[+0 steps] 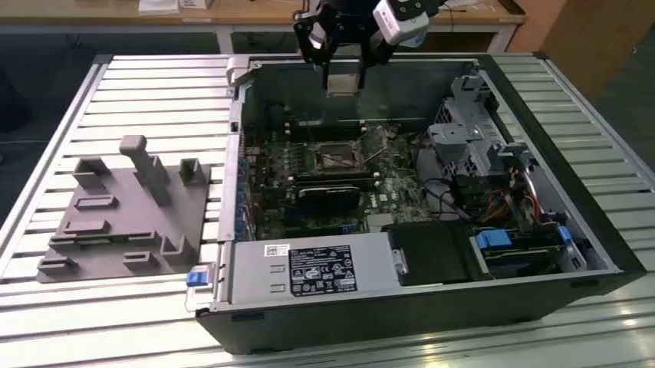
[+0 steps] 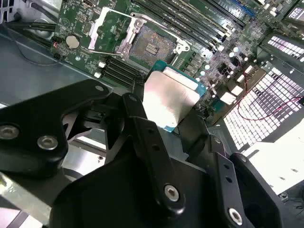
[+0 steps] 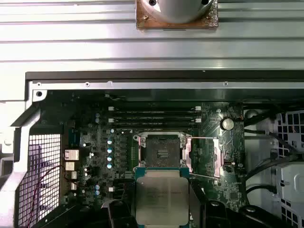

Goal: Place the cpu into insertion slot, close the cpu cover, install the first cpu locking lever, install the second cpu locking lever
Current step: 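Place the cpu into insertion slot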

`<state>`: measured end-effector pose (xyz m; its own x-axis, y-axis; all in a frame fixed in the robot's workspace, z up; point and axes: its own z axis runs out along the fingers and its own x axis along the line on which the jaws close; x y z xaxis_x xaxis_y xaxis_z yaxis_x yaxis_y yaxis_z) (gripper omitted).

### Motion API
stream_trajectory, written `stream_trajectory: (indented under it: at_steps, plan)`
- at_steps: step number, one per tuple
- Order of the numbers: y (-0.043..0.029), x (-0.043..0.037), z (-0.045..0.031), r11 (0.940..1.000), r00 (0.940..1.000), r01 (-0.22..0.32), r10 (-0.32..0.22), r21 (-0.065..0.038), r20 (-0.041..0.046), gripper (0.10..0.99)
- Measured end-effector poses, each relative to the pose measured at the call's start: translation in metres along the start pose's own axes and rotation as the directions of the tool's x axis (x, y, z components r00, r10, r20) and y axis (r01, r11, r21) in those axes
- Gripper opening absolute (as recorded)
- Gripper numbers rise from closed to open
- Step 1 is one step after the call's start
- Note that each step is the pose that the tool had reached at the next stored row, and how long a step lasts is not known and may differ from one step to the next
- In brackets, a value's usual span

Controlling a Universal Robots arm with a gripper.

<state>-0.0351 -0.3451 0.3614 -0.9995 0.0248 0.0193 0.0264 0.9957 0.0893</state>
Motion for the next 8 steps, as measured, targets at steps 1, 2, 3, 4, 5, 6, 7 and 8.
stream_trajectory:
  at_steps: [1,2,3,4,5,6,7,8]
  plan:
    - [0.0000,0.0000,0.0000,1.0000,1.0000,0.000,0.000,0.000,0.0000,0.537]
    - [0.0000,0.0000,0.0000,1.0000,1.0000,0.000,0.000,0.000,0.0000,0.537]
    - [0.0000,0.0000,0.0000,1.0000,1.0000,0.000,0.000,0.000,0.0000,0.537]
    - [0.0000,0.0000,0.0000,1.0000,1.0000,0.000,0.000,0.000,0.0000,0.537]
    - [0.0000,0.0000,0.0000,1.0000,1.0000,0.000,0.000,0.000,0.0000,0.537]
    - [0.0000,0.0000,0.0000,1.0000,1.0000,0.000,0.000,0.000,0.0000,0.537]
    - [0.0000,0.0000,0.0000,1.0000,1.0000,0.000,0.000,0.000,0.0000,0.537]
    - [0.0000,0.0000,0.0000,1.0000,1.0000,-0.001,0.001,0.000,0.0000,0.537]
